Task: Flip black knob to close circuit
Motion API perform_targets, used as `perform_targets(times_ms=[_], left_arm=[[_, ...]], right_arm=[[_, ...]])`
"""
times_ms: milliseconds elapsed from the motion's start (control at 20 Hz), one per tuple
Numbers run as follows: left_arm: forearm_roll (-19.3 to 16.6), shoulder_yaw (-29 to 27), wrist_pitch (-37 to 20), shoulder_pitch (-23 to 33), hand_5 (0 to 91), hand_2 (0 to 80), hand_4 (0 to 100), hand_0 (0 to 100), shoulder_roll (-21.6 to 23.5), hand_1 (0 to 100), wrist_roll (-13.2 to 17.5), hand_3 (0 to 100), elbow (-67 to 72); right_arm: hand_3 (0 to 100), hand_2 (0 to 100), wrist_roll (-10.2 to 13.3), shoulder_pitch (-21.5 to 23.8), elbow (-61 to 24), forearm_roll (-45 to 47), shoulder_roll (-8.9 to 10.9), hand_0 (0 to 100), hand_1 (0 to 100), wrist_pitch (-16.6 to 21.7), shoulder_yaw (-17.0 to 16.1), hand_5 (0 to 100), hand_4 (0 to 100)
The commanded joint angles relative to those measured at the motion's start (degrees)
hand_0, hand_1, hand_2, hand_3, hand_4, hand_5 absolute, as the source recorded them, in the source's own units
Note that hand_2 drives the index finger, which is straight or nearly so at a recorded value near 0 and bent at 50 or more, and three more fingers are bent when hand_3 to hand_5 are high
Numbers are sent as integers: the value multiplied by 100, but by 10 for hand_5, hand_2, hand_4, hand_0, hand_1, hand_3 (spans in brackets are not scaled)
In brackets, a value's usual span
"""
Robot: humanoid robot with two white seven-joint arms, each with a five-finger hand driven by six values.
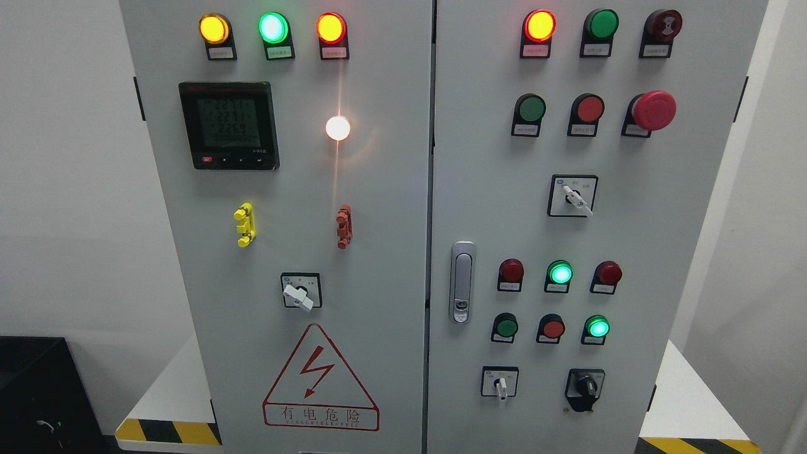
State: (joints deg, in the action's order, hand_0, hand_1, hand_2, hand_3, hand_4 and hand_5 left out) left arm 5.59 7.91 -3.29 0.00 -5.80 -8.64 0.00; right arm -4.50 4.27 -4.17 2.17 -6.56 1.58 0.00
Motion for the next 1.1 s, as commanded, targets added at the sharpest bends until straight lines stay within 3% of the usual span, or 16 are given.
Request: perform_targets(times_ms=[0, 600, 750, 1050], left_arm=[[4, 0, 3, 132, 0, 0, 0, 120, 0, 556, 3, 0, -176], [4, 0, 3, 132, 0, 0, 0, 120, 0, 556, 3, 0, -167], [-5, 0, 3, 132, 0, 0, 0, 120, 0, 556, 3, 0, -176], [4, 0, 3, 132, 0, 0, 0, 120, 0, 556, 3, 0, -167]], right_arm=[[0, 0, 37, -93, -23, -14, -3, 0, 171, -52, 158, 0, 0], [0, 0, -7, -198, -75, 3, -12, 0, 149, 17, 141, 0, 0], [0, 0, -287, -190, -408, 12, -20, 0, 146, 18, 62, 0, 0], [0, 0, -349, -181, -734, 12, -12, 0, 140, 378, 53, 0, 0]])
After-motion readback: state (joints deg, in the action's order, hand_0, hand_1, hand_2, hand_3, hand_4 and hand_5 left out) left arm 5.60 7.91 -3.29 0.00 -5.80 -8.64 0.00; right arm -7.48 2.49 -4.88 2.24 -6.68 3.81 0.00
